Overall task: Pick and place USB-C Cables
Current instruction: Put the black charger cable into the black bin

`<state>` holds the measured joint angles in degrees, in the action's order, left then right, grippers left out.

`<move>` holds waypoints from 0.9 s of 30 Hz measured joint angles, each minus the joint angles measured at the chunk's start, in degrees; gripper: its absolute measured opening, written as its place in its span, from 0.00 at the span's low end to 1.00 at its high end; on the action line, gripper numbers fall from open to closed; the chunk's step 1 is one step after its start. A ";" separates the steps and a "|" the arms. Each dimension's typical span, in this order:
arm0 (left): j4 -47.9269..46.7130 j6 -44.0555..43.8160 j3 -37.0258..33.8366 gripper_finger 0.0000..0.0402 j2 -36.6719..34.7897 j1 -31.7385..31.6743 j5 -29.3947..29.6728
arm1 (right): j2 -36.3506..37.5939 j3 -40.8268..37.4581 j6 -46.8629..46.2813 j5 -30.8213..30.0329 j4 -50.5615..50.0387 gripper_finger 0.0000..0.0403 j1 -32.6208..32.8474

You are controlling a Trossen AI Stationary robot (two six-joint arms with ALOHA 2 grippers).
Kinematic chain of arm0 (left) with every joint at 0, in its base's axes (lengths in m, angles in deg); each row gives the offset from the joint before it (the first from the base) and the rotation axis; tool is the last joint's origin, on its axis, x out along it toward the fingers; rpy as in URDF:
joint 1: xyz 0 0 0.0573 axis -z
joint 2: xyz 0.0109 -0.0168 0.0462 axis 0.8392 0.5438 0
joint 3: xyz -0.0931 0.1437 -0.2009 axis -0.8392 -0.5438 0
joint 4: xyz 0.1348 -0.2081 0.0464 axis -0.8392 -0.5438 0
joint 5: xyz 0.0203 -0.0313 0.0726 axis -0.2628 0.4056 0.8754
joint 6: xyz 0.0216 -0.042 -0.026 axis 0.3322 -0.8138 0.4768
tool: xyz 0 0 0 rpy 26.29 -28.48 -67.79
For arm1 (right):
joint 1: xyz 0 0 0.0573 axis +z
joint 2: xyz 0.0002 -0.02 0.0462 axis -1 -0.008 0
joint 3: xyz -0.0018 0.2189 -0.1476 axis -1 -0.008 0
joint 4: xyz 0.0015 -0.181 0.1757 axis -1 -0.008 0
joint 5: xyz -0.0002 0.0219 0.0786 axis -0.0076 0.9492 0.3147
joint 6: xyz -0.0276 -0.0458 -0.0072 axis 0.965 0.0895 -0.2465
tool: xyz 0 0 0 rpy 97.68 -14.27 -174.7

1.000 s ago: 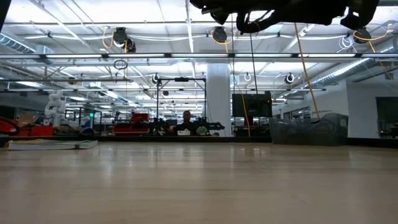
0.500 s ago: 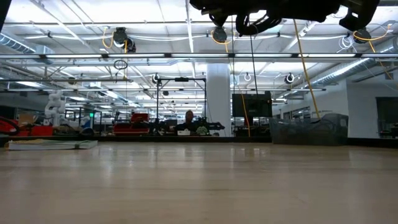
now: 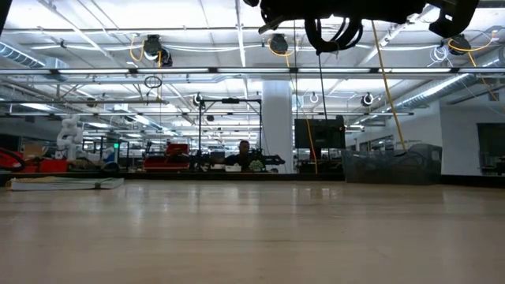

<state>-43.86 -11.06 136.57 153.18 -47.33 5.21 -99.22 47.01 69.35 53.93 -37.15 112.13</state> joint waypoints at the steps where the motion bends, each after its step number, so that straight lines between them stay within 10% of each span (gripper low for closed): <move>1: -0.07 0.10 -0.03 0.49 -0.26 0.32 1.24 | 0.00 0.00 -0.04 -0.08 0.05 0.08 0.00; 27: -22.81 -11.75 0.00 0.62 -15.08 8.73 34.62 | 5.69 0.07 -10.00 0.04 -1.87 0.06 -1.58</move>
<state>-66.67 -22.81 136.57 138.10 -38.60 39.83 -93.53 47.07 59.35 53.97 -39.01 110.55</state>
